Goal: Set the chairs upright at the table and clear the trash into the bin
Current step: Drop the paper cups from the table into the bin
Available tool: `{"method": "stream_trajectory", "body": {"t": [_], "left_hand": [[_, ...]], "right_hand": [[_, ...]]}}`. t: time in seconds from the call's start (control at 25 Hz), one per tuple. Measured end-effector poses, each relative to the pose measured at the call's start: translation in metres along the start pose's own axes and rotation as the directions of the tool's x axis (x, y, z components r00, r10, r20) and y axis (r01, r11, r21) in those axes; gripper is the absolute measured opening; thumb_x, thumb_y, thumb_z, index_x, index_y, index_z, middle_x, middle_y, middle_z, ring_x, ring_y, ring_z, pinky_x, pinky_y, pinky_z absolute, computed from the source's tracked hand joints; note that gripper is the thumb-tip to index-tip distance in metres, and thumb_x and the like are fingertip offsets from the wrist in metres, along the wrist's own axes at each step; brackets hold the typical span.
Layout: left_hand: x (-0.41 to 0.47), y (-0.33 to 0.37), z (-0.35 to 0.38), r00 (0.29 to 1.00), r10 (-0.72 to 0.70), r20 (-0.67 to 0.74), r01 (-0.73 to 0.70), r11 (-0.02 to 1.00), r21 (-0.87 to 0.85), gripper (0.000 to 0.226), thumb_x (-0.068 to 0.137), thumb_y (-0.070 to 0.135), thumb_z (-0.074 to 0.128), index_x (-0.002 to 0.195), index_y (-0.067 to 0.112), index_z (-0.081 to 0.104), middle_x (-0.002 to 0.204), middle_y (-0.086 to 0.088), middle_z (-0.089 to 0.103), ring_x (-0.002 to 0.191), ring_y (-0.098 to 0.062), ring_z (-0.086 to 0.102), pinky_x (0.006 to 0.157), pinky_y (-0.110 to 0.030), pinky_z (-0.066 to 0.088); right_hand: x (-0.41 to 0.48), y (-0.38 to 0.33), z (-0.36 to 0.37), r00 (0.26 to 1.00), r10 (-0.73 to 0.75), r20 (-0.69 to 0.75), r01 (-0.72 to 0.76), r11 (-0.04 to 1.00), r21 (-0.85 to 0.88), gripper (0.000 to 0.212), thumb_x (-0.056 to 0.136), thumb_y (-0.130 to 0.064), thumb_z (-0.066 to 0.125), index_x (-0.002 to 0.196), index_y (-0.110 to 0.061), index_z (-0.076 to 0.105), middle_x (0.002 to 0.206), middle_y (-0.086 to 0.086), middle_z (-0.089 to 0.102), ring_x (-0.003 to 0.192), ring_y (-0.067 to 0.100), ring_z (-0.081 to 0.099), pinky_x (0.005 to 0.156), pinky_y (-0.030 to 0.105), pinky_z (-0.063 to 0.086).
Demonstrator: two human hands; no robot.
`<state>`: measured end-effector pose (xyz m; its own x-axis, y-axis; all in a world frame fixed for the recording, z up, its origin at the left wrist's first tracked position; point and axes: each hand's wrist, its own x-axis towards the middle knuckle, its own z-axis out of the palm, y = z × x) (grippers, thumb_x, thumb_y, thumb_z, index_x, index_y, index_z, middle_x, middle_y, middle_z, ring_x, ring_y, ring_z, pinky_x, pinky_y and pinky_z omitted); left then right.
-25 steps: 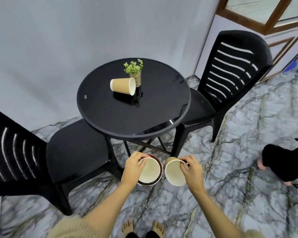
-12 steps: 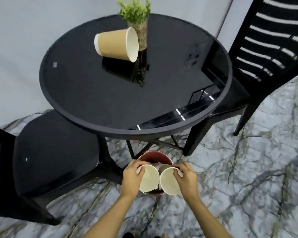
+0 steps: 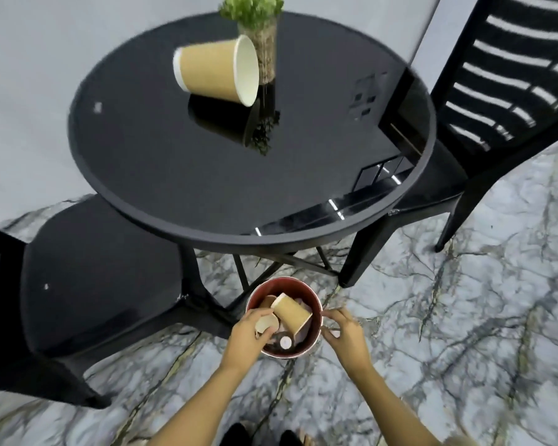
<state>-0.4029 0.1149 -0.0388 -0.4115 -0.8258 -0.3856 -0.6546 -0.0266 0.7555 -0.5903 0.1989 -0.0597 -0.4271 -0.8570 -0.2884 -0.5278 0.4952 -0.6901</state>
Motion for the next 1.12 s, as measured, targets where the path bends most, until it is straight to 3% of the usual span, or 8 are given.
{"method": "stream_trajectory", "body": {"t": [0.12, 0.28, 0.4, 0.6, 0.8, 0.88, 1.0, 1.12], "left_hand": [[-0.039, 0.049, -0.030, 0.999, 0.014, -0.045, -0.016, 0.999, -0.030, 0.034, 0.085, 0.006, 0.064, 0.117, 0.015, 0.061, 0.118, 0.001, 0.060, 0.104, -0.006, 0.052, 0.086, -0.005, 0.035], [-0.087, 0.105, -0.063, 0.995, 0.043, -0.088, -0.047, 0.998, -0.048, 0.033, 0.086, 0.008, 0.063, 0.117, 0.020, 0.061, 0.115, 0.008, 0.059, 0.106, -0.006, 0.054, 0.077, 0.010, 0.035], [-0.121, 0.144, -0.088, 0.991, 0.095, -0.097, -0.097, 0.995, -0.015, 0.031, 0.087, 0.011, 0.062, 0.115, 0.022, 0.060, 0.115, 0.009, 0.058, 0.108, -0.006, 0.056, 0.090, -0.006, 0.043], [-0.129, 0.184, -0.139, 0.950, 0.306, -0.060, -0.286, 0.931, 0.227, 0.034, 0.091, 0.016, 0.056, 0.124, 0.019, 0.055, 0.128, 0.007, 0.054, 0.120, -0.004, 0.048, 0.100, -0.012, 0.032], [-0.117, 0.201, -0.175, 0.926, 0.336, -0.173, -0.287, 0.923, 0.256, 0.038, 0.092, 0.017, 0.054, 0.129, 0.025, 0.049, 0.137, 0.008, 0.045, 0.112, -0.015, 0.057, 0.098, -0.027, 0.045], [-0.111, 0.204, -0.185, 0.929, 0.322, -0.182, -0.274, 0.930, 0.246, 0.040, 0.092, 0.020, 0.055, 0.131, 0.027, 0.047, 0.138, 0.009, 0.043, 0.104, -0.017, 0.061, 0.094, -0.029, 0.050], [-0.089, 0.204, -0.199, 0.930, 0.321, -0.178, -0.265, 0.923, 0.280, 0.044, 0.092, 0.022, 0.054, 0.135, 0.025, 0.043, 0.141, 0.006, 0.040, 0.125, -0.012, 0.046, 0.102, -0.029, 0.045], [-0.058, 0.203, -0.220, 0.936, 0.318, -0.153, -0.262, 0.917, 0.300, 0.046, 0.093, 0.021, 0.053, 0.137, 0.023, 0.039, 0.143, 0.004, 0.039, 0.131, -0.012, 0.039, 0.107, -0.027, 0.037]], "right_hand": [[-0.033, -0.051, -0.042, 0.999, -0.043, -0.031, 0.044, 0.999, 0.024, 0.024, 0.081, -0.006, 0.064, 0.103, -0.014, 0.064, 0.096, -0.007, 0.056, 0.094, 0.017, 0.058, 0.076, 0.022, 0.045], [-0.067, -0.114, -0.092, 0.992, -0.109, -0.069, 0.115, 0.990, 0.080, 0.024, 0.081, -0.005, 0.064, 0.102, -0.017, 0.064, 0.093, -0.010, 0.058, 0.088, -0.004, 0.055, 0.079, 0.012, 0.043], [-0.090, -0.160, -0.129, 0.980, -0.173, -0.095, 0.184, 0.976, 0.116, 0.028, 0.082, -0.006, 0.064, 0.097, -0.029, 0.058, 0.093, -0.024, 0.052, 0.092, -0.016, 0.050, 0.077, -0.001, 0.039], [-0.095, -0.203, -0.165, 0.946, -0.278, -0.168, 0.305, 0.937, 0.172, 0.022, 0.082, -0.003, 0.063, 0.099, -0.017, 0.061, 0.093, -0.016, 0.056, 0.093, -0.016, 0.051, 0.078, -0.001, 0.040], [-0.075, -0.232, -0.182, 0.917, -0.342, -0.205, 0.380, 0.907, 0.184, 0.026, 0.084, -0.005, 0.063, 0.109, -0.013, 0.059, 0.105, -0.004, 0.059, 0.099, 0.006, 0.057, 0.090, 0.022, 0.047], [-0.064, -0.246, -0.184, 0.911, -0.361, -0.199, 0.395, 0.902, 0.171, 0.027, 0.085, -0.007, 0.062, 0.112, -0.012, 0.058, 0.107, -0.004, 0.058, 0.101, 0.007, 0.055, 0.088, 0.020, 0.046], [-0.040, -0.266, -0.183, 0.911, -0.372, -0.176, 0.400, 0.901, 0.167, 0.028, 0.086, -0.010, 0.061, 0.114, -0.014, 0.057, 0.109, -0.006, 0.057, 0.104, 0.005, 0.052, 0.084, 0.011, 0.041], [-0.005, -0.287, -0.179, 0.911, -0.369, -0.182, 0.399, 0.901, 0.171, 0.028, 0.086, -0.013, 0.061, 0.114, -0.016, 0.057, 0.110, -0.006, 0.058, 0.105, 0.006, 0.053, 0.084, 0.011, 0.041]]}}
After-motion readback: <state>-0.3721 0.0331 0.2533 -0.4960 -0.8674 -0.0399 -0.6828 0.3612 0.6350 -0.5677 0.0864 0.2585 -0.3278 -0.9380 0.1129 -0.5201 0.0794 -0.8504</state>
